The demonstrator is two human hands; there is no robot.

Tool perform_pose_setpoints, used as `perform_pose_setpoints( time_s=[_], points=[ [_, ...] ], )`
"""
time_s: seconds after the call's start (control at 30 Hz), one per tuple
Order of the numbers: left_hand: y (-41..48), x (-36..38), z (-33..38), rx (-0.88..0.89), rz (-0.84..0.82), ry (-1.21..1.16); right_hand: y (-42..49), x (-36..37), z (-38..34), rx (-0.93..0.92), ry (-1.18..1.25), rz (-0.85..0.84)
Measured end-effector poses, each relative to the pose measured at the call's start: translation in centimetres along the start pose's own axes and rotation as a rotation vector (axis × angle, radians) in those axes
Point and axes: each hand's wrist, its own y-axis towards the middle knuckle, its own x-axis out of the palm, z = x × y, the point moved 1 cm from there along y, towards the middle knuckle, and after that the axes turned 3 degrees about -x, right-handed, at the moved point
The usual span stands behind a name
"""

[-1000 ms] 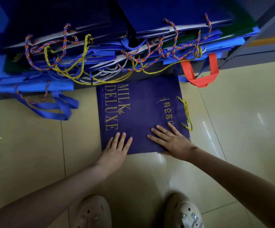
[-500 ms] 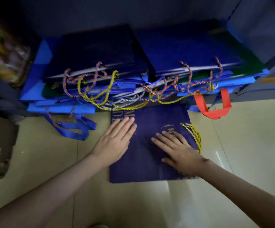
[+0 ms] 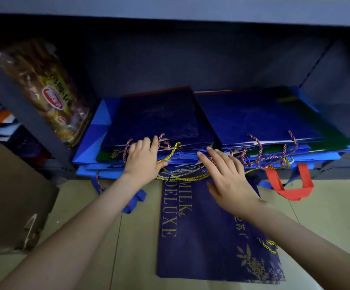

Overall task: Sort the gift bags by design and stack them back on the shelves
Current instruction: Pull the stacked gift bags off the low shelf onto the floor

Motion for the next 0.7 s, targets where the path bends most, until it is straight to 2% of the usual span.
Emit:
perform_pose_setpoints(
  time_s=[0.07, 0.2, 0.27, 0.47, 0.53, 0.63, 0.7],
  points=[
    [0.1, -0.4, -0.6, -0.003, -0.035, -0.035, -0.3, 0.1, 0.0, 0.004, -0.014, -0.018],
    [1.8, -2.1, -1.5, -0.142, -0.059, -0.48, -0.8, 0.3, 0.5, 0.026, -0.065, -0.055],
    [3.3, -2.9, -1.7, -0.131, -0.08, -0.532, -0.5, 0.3, 0.6, 0.021, -0.09, -0.051],
    [6.2, -2.7, -0.8, 0.077, -0.292, -0.309, 2.4, -1.1, 0.5, 0.015, -0.169, 0.003],
    [6.6, -2.2, 0.1, 0.149, -0.356, -0.152, 3.6, -1.2, 0.6, 0.029, -0.182, 0.004],
    [6.5, -1.6, 1.3, 0.215, -0.282, 0.122, 5.7, -0.9, 0.5, 0.06, -0.2, 0.017],
    [6.4, -1.8, 1.2, 0.282, -0.177, 0.241, 7.4, -0.8, 0.4, 0.08, -0.196, 0.05]
  ],
)
